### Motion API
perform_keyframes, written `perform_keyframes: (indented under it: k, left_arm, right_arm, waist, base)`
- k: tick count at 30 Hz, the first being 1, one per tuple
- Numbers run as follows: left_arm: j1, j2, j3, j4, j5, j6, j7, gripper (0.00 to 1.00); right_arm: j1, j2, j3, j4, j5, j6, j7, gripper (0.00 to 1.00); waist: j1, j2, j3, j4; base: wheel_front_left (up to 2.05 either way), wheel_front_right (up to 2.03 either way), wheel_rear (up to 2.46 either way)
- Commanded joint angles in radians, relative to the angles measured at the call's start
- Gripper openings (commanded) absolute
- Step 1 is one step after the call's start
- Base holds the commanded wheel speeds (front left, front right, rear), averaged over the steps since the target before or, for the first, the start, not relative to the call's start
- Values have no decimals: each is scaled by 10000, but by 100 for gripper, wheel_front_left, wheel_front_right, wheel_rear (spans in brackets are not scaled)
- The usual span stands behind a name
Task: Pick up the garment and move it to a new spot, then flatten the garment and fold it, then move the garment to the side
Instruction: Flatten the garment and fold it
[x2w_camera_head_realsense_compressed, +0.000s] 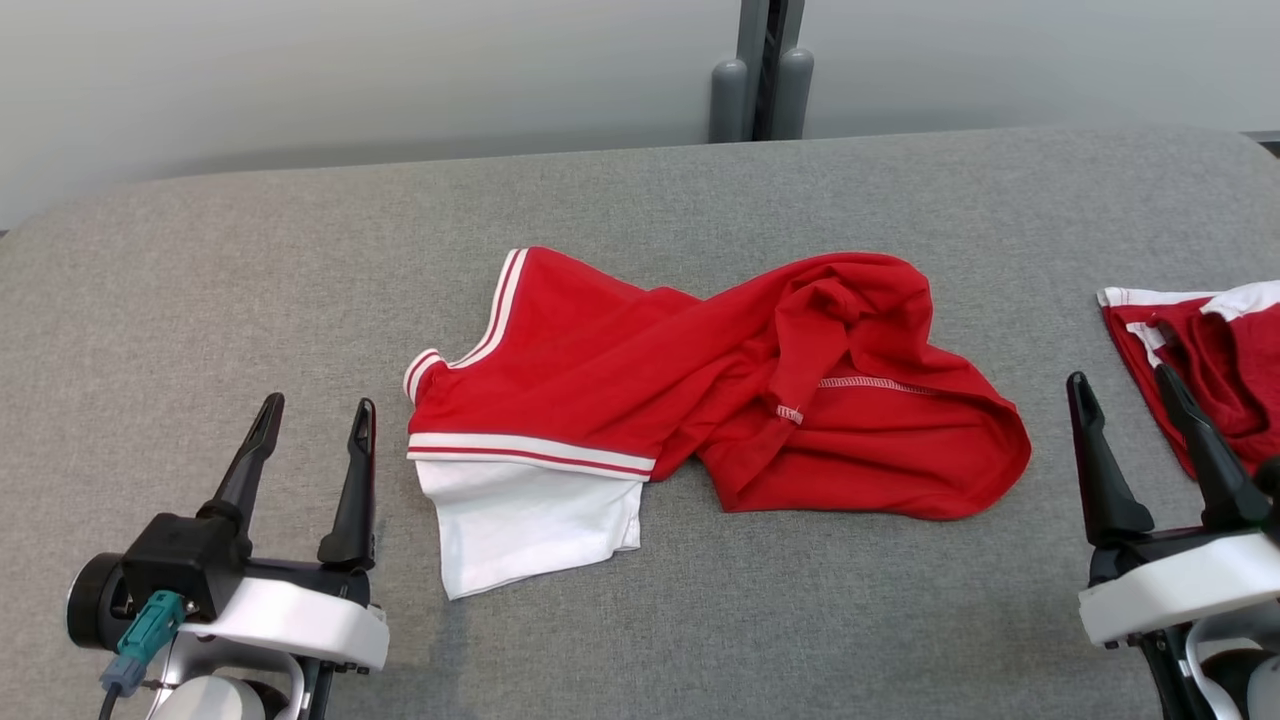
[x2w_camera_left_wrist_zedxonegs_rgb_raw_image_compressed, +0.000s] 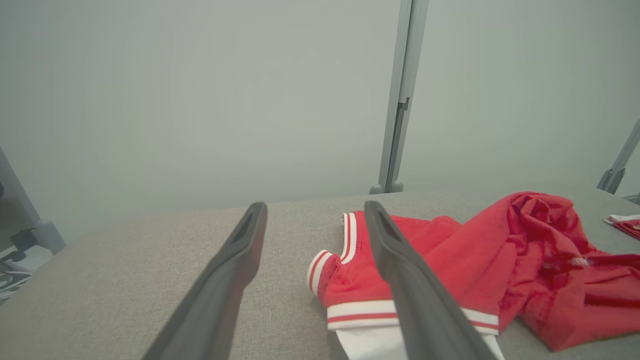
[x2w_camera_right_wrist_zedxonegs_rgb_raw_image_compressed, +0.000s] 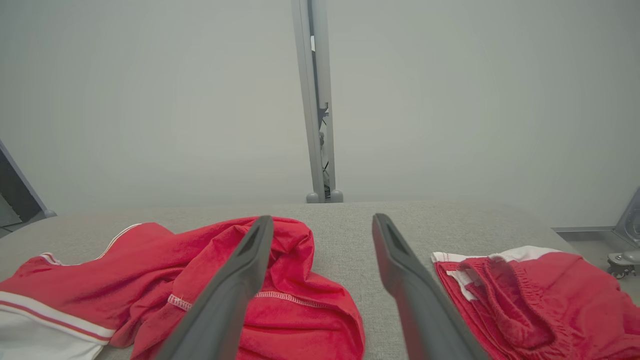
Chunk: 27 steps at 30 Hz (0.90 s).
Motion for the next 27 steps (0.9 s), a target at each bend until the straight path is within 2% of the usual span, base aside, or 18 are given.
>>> perform_keyframes:
  k: [1, 11, 15, 21, 27]
  left_arm:
    - [71, 78, 36, -75, -41, 72, 45, 100]
    - [71, 143, -2, -448, -9, 220, 212, 100]
    - [-130, 112, -55, -565, 19, 208, 226, 100]
    - [-454, -51, -203, -588, 39, 139, 147, 100]
    - [-894, -304, -420, -182, 11, -67, -60, 100]
  right_arm:
    - [118, 11, -42, -153, -137, 1, 86, 100]
    - [297, 160, 95, -737, -409, 1, 444, 100]
    - [-45, -36, 234, -729, -590, 1, 623, 100]
    - [-1099, -624, 1160, -234, -518, 1, 1605, 100]
    - [-2515, -1288, 2522, 952, -113, 0, 2835, 100]
  waist:
    - [0, 0, -10, -13]
    - [0, 0, 101, 61]
    - [0, 0, 318, 263]
    - [0, 0, 913, 800]
    - [0, 0, 1592, 1411]
  base:
    - [0, 0, 0]
    - [0, 0, 0]
    - [0, 0, 0]
    - [0, 0, 0]
    - [0, 0, 0]
